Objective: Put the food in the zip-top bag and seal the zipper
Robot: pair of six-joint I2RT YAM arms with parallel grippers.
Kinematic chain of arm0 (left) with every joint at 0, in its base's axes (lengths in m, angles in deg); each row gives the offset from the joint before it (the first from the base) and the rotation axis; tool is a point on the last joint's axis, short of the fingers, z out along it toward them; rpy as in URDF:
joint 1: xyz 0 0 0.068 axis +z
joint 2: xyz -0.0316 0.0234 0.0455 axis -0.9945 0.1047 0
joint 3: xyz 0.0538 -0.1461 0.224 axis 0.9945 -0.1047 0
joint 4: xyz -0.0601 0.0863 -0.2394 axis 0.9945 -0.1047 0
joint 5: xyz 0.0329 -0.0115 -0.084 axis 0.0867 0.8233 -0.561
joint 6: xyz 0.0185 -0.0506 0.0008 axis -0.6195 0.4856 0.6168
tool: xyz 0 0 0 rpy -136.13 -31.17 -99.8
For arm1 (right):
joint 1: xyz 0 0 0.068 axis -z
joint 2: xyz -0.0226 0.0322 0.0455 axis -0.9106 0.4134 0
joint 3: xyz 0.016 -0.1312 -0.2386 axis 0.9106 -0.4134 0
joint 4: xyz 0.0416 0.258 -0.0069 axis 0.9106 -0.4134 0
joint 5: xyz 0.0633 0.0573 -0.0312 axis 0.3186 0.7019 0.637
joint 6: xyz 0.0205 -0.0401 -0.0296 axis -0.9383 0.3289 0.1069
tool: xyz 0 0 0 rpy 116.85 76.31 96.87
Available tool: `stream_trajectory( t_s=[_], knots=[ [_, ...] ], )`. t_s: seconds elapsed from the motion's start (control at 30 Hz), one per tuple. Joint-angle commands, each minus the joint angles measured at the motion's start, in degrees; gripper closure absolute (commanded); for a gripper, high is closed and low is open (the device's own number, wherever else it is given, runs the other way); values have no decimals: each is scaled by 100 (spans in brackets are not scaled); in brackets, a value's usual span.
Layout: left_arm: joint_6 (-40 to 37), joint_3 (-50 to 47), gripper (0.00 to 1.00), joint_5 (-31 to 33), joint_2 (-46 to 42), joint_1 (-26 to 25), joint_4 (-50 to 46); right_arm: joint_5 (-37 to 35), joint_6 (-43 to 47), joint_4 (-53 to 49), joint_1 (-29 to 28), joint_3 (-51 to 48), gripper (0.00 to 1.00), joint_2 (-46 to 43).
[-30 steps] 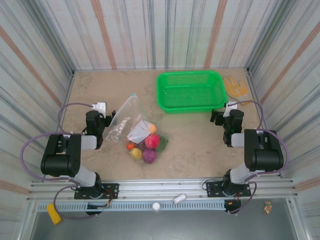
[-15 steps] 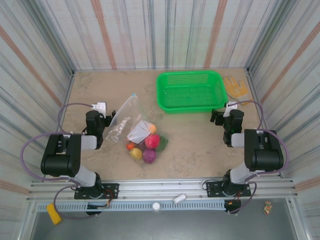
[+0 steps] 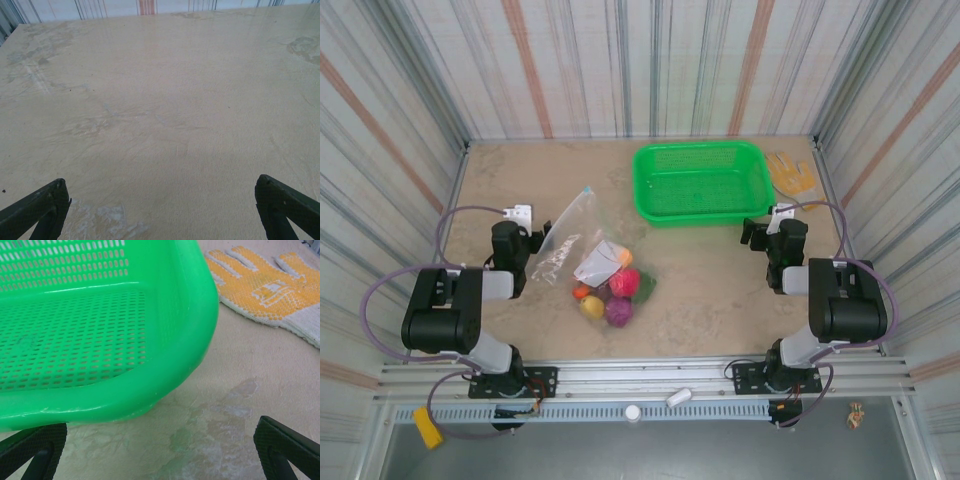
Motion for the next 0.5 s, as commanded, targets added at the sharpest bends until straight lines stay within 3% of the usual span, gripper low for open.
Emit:
stream_trajectory(
  t_s=[0.0, 0.47],
  knots=[
    [-53, -37, 1, 107, -59, -4, 92, 9, -49, 0, 22, 20, 1, -17],
    [-119, -2, 1, -135, -52, 19, 43, 6, -47, -5, 25, 20, 1, -16]
  ],
)
